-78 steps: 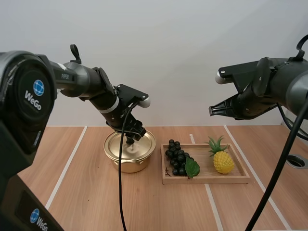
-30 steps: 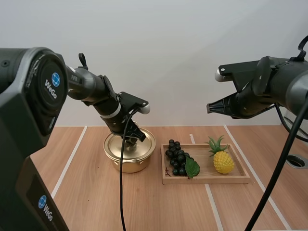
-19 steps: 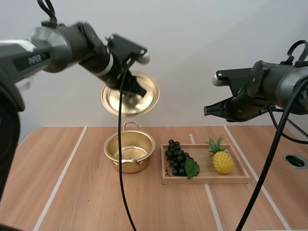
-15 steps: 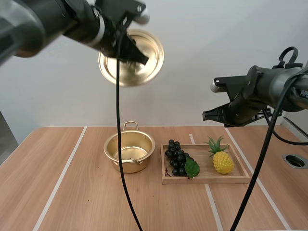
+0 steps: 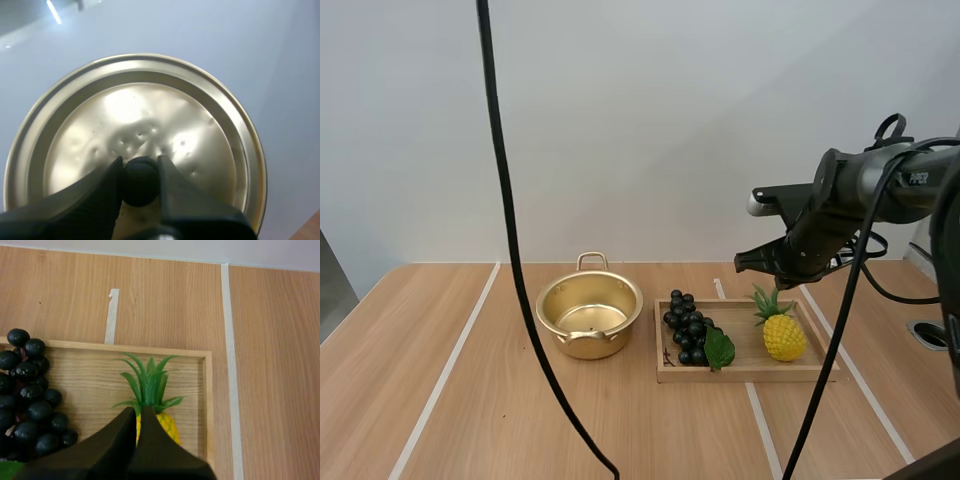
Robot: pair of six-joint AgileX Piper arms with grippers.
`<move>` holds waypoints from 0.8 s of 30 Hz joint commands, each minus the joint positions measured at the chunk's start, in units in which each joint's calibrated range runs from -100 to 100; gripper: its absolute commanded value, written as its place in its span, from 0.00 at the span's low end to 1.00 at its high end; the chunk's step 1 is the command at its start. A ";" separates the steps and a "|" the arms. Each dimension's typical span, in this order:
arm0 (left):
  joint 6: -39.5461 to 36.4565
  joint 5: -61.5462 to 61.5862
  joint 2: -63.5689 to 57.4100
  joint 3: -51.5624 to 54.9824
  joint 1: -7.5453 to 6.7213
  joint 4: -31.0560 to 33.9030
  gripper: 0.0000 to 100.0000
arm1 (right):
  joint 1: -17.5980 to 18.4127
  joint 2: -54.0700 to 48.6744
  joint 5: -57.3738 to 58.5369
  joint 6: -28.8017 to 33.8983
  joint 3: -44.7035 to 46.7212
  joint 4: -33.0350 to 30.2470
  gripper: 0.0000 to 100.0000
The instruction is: Open the pot, put the pineapple inside, and close it
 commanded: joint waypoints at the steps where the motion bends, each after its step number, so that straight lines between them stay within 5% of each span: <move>1: -0.19 0.00 -1.80 -2.34 0.01 -0.11 0.00 | 0.07 -0.29 0.95 -0.58 -0.56 0.25 0.63; 3: -0.19 0.00 -2.54 -2.35 0.01 -0.11 0.00 | 0.07 -0.29 1.45 -0.58 -0.56 0.25 0.98; 4: -0.19 0.72 -2.86 -2.35 0.01 0.01 0.00 | 0.07 -0.29 1.45 -0.58 -0.56 0.25 1.00; 24: -0.19 7.71 -3.29 -2.46 0.01 1.31 0.00 | 0.07 0.87 2.08 -0.58 3.56 -1.08 1.00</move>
